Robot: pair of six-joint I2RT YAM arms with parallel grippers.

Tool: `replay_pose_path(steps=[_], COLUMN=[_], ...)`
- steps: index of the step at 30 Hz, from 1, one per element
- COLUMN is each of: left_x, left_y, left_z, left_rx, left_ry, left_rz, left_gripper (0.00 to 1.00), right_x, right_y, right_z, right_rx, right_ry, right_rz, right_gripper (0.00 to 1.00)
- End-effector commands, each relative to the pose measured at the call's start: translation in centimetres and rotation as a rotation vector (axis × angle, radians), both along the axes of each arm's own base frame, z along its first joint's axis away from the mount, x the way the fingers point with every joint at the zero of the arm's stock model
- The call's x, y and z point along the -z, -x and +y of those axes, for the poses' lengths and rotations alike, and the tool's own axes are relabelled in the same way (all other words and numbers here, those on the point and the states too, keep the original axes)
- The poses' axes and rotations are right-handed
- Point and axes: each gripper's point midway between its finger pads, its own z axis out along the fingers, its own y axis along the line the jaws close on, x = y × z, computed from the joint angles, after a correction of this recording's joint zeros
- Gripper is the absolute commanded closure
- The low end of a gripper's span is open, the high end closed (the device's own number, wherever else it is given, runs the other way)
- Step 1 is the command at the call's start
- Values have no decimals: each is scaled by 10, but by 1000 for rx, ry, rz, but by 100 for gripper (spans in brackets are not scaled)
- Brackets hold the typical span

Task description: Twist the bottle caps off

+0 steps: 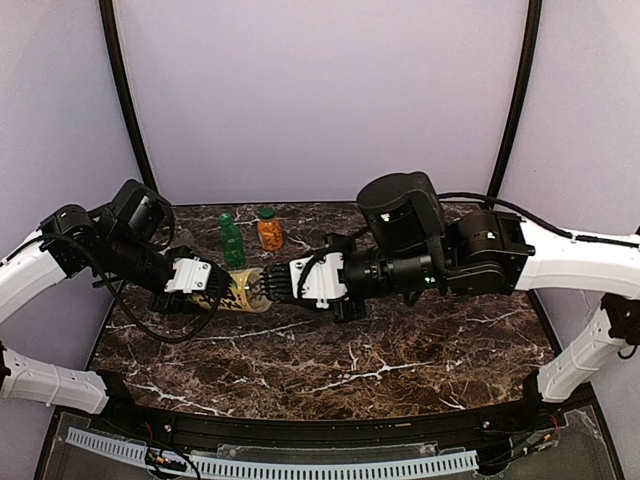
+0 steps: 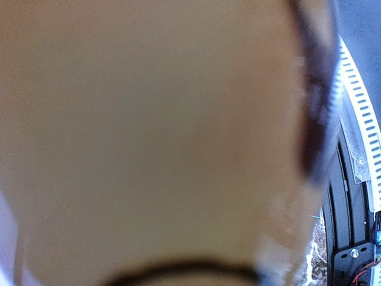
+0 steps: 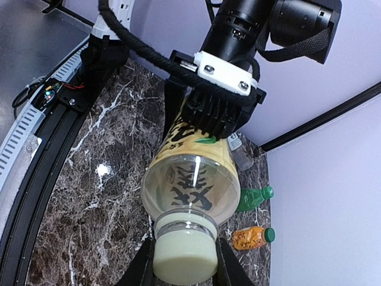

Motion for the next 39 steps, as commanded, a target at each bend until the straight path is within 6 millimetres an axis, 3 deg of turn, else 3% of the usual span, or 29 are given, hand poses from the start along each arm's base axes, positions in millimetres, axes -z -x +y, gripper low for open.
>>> replay_pose_path(steps=[1, 5, 11, 20, 26, 33, 39], left_x=[-12, -10, -12, -28, -28, -29, -29], left_y=[4, 5, 4, 16, 19, 21, 20], left_z=[-12, -11, -12, -26, -25, -27, -25], left_rx=[33, 34, 34, 55, 54, 68, 67], left_ry=[75, 74, 81, 163, 170, 182, 171], left_rz=[-16, -17, -20, 82, 93, 101, 87], left_gripper=[98, 99, 99, 99, 99, 99, 99], right_x=[-39, -44, -40, -24, -14, -19, -27], right_y=[-6, -14, -18, -17, -25, -26, -26], right_z=[-18, -39, -50, -18, -14, -12, -14], right_rx=[26, 66, 85, -3, 6, 6, 10], right_ry=[-142, -163, -161, -86, -35, -50, -81], right_rz=[-46, -41, -31, -69, -136, -165, -175], right_gripper=[100, 100, 100, 100, 100, 80, 73])
